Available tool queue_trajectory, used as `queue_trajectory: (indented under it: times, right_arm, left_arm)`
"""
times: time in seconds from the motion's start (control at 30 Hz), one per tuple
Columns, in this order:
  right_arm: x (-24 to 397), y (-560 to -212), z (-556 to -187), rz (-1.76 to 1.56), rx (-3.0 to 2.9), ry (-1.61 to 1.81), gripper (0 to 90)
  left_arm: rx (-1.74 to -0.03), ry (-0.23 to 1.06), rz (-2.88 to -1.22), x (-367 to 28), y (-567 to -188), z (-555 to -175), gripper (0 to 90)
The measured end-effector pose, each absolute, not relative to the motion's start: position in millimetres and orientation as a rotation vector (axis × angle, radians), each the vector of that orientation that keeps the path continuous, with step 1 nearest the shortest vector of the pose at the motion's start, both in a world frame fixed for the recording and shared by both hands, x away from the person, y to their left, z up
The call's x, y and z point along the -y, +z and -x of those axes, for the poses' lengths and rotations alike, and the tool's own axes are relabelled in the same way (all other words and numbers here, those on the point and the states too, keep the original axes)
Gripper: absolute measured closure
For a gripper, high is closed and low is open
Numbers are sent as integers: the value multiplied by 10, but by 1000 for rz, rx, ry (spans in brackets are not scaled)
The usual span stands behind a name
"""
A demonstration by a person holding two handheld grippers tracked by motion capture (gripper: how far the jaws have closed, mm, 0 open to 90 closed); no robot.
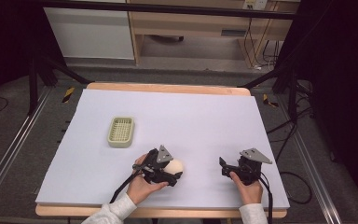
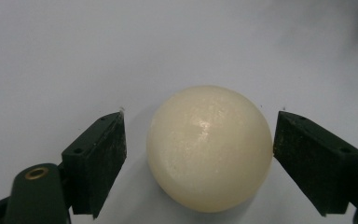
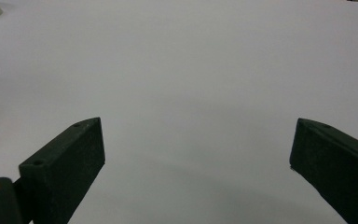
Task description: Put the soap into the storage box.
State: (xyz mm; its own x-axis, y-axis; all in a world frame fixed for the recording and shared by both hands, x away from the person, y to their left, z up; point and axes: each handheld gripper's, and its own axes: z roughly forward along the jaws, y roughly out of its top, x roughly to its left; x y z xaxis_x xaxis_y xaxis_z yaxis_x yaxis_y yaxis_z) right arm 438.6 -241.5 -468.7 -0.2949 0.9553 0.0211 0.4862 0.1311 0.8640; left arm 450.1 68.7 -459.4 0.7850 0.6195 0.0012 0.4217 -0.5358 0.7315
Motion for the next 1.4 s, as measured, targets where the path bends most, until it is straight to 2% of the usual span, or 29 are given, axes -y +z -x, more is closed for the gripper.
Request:
queue_trajectory:
  times: [0.33,0.73,1.4]
  right_arm:
    - [2409,-4691,-4392,-1393,-1854,1086,36]
    - [2401,-4692,-4392,-1404,-1862,1092,36]
    - [2412,-4710,-4389,-1407,-1866,1090,38]
  left_arm:
    - [-769,319,-2244,-641,-4657,-4519,181]
    - [-756,331,-2277,-565,-4715,-4528,237]
    - [-777,320,-2288,-587,-4708,-4532,243]
